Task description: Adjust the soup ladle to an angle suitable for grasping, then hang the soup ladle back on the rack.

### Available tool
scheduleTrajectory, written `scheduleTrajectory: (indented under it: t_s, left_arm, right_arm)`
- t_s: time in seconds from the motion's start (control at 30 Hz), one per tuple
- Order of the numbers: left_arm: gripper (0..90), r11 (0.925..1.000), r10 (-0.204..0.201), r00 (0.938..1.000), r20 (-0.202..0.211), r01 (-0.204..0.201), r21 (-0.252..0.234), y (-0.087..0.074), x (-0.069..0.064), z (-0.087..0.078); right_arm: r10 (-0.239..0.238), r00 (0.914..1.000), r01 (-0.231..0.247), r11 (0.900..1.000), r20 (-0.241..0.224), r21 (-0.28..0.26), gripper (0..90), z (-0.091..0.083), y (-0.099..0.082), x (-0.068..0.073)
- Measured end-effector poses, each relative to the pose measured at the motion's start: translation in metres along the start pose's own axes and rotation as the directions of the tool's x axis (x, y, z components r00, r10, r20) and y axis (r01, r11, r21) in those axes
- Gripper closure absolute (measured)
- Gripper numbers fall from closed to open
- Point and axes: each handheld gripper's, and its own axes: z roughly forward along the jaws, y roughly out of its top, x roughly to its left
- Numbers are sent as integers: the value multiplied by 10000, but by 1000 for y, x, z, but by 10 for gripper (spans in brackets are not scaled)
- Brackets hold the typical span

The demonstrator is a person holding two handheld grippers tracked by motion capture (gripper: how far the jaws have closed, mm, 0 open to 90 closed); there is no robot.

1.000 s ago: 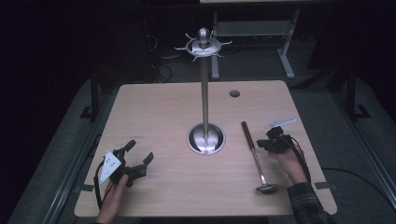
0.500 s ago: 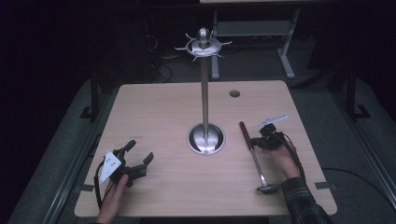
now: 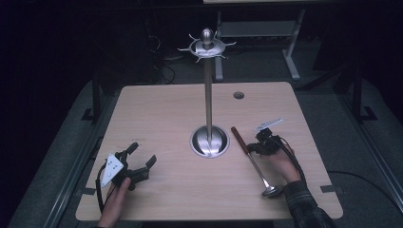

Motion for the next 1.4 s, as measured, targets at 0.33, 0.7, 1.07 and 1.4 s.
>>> scheduleTrajectory:
  t_s: [0.33, 0.7, 1.07, 1.4]
  left_arm:
    - [125, 10000, 26, 10000, 17, -26, 19, 0, 0, 0]
    - [125, 10000, 4, 10000, 30, -4, 4, 0, 0, 0]
    - [125, 10000, 69, 10000, 0, -69, 50, 0, 0, 0]
    - [125, 10000, 20, 10000, 22, -20, 15, 0, 0, 0]
  right_arm:
    - [-322, 9988, 326, 9994, -360, 101, 896, 0, 3, 7]
    - [522, 9986, -520, 9984, -108, 206, 671, -19, 8, 15]
    - [1095, 9932, -1120, 9914, 397, 677, 506, -21, 25, 32]
    - [1280, 9863, -1422, 9793, 1039, 1438, 543, -7, 40, 35]
